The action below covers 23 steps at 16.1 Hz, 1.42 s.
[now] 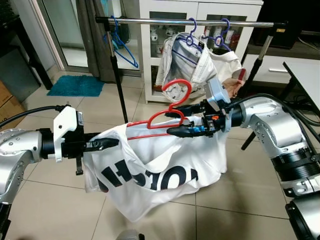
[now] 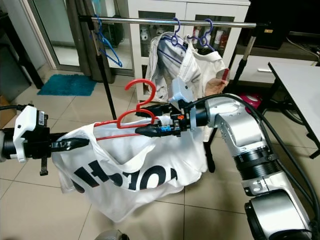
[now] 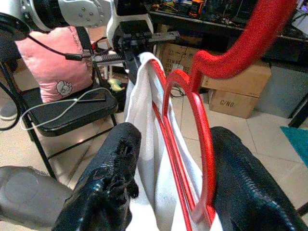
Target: Hang hanger
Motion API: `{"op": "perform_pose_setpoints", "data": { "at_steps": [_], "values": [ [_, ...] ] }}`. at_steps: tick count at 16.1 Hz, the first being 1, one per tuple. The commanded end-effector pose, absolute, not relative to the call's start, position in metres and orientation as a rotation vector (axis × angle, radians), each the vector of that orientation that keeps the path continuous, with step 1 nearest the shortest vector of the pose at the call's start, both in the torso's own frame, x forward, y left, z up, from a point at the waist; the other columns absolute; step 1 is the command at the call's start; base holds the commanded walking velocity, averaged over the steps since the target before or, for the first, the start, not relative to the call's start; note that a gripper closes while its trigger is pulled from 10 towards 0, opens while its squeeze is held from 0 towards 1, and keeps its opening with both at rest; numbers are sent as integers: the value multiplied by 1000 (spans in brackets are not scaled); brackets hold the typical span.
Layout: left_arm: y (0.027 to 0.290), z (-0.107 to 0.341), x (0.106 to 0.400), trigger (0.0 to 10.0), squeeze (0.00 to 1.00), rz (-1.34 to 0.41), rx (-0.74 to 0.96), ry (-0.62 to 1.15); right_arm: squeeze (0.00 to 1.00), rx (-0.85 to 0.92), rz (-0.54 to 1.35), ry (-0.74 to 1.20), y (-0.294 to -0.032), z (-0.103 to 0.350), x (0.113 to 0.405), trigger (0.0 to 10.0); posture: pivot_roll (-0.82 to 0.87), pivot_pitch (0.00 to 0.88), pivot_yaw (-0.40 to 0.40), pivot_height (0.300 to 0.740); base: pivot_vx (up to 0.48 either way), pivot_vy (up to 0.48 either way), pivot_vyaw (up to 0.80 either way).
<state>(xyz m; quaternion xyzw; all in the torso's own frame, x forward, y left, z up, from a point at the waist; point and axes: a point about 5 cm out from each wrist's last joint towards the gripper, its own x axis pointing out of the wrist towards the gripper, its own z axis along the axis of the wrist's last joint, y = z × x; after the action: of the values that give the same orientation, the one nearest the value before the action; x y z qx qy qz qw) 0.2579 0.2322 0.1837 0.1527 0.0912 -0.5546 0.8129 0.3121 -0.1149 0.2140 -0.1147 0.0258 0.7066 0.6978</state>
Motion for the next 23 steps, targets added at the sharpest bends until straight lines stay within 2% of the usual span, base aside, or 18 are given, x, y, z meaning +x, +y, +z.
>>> {"op": "perform_pose_setpoints", "data": {
  "at_steps": [1, 11, 12, 13, 14, 15, 16, 23],
  "values": [
    [232, 196, 261, 0, 0, -1169, 338, 134, 0, -253, 1576, 54, -111, 215, 311, 0, -12, 0, 11, 740, 0, 0, 0],
    [241, 198, 266, 0, 0, -1077, 362, 107, 0, -255, 1607, 96, -111, 213, 308, 0, -9, 0, 7, 740, 0, 0, 0],
    [242, 198, 266, 549, 0, -1065, 373, 103, 0, -241, 1611, 91, -110, 214, 308, 0, -8, 0, 7, 740, 0, 0, 0],
    [242, 198, 267, 549, 0, -1061, 378, 101, 0, -237, 1613, 89, -110, 214, 308, 0, -8, 0, 7, 740, 0, 0, 0],
    [241, 196, 266, 10000, 0, -1070, 349, 108, 0, -225, 1618, 82, -109, 214, 307, 0, -8, 0, 7, 740, 0, 0, 0],
    [241, 196, 266, 10000, 0, -1073, 336, 112, 0, -221, 1620, 80, -108, 214, 306, 0, -8, 0, 7, 740, 0, 0, 0],
    [241, 197, 266, 10000, 1000, -1077, 344, 93, 0, -227, 1614, 86, -109, 213, 306, 0, -8, 0, 10, 740, 0, 0, 0],
    [246, 202, 257, 10000, 1000, -1135, 378, 128, 0, -254, 1522, 129, -118, 200, 310, 0, 3, 0, 16, 740, 0, 0, 0]
  ]
}}
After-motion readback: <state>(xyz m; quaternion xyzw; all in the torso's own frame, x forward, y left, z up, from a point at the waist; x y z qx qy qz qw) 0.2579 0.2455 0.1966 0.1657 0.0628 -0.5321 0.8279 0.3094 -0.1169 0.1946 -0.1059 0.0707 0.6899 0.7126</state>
